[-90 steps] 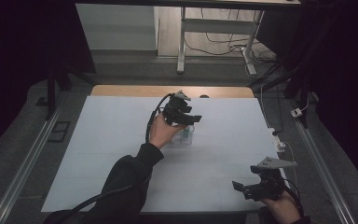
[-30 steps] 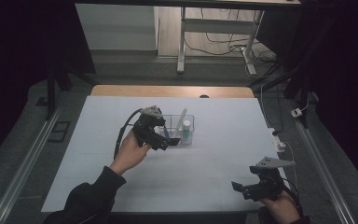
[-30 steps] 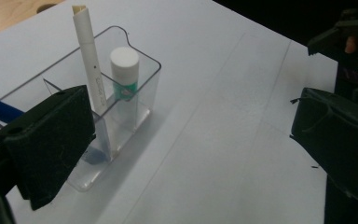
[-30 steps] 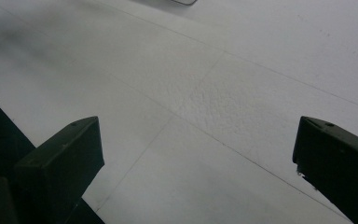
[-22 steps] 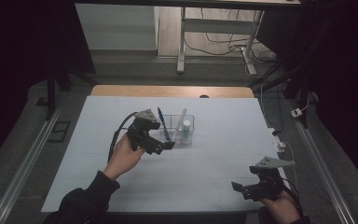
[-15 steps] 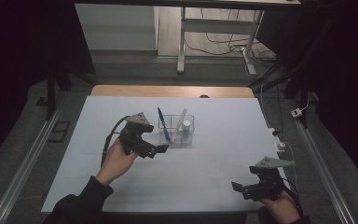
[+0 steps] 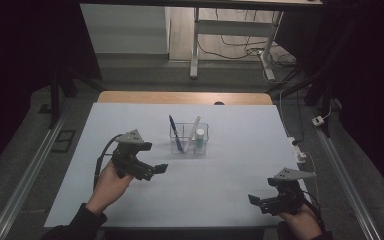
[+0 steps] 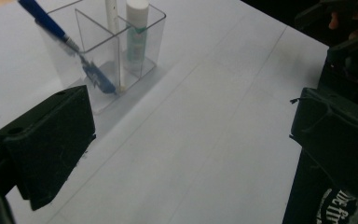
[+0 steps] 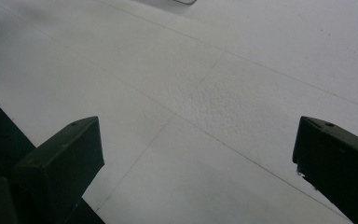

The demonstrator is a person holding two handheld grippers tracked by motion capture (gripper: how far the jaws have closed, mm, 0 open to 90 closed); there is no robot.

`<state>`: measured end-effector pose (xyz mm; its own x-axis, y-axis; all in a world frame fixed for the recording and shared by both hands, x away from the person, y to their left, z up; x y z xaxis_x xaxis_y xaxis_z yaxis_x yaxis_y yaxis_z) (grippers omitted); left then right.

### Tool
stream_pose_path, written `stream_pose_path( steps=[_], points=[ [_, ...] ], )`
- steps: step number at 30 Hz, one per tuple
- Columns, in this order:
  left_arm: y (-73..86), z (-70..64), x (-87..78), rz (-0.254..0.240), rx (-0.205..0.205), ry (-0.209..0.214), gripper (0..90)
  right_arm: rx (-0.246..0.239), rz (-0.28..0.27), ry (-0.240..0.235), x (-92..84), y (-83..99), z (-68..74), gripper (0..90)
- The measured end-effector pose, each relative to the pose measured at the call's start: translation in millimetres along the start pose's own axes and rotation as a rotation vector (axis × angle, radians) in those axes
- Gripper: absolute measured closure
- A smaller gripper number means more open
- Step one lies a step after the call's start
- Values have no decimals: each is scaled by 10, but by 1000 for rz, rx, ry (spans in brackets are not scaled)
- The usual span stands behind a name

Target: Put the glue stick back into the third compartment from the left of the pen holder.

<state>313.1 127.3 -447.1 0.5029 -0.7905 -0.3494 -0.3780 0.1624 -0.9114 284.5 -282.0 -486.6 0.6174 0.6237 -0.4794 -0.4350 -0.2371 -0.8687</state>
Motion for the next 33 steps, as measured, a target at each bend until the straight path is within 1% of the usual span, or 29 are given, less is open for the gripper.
stream_pose_path(
  steps=[7, 11, 19, 23, 29, 33],
  points=[
    [119, -29, -194, -10, -12, -24, 0, -1, 0, 0, 1, 0, 1, 14],
    [214, -38, -302, -6, -19, -47, 0, -1, 0, 0, 1, 0, 1, 14],
    [374, -34, -546, -19, -44, -89, 0, -1, 1, 2, 4, 0, 5, 14],
    [452, -42, -667, -32, -56, -101, 0, -2, 2, 3, 4, 0, 6, 14],
    [581, -44, -856, -52, -88, -132, 0, -3, 2, 7, 3, 0, 5, 14],
    [697, -36, -981, -62, -112, -155, 0, -3, 2, 8, 3, 0, 5, 14]
  ],
)
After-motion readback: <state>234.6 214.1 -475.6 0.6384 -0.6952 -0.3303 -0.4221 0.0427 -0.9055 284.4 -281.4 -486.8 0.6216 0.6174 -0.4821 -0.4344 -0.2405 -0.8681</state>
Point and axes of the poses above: each handheld gripper's, and its own axes: x roughly forward along the jaws, y roughly out of its underside, z roughly to its left, the point moved 4 cm from there along x, roughly forward along the jaws, and after that the axes turned 15 degrees about -z, right-handed, at the moved point
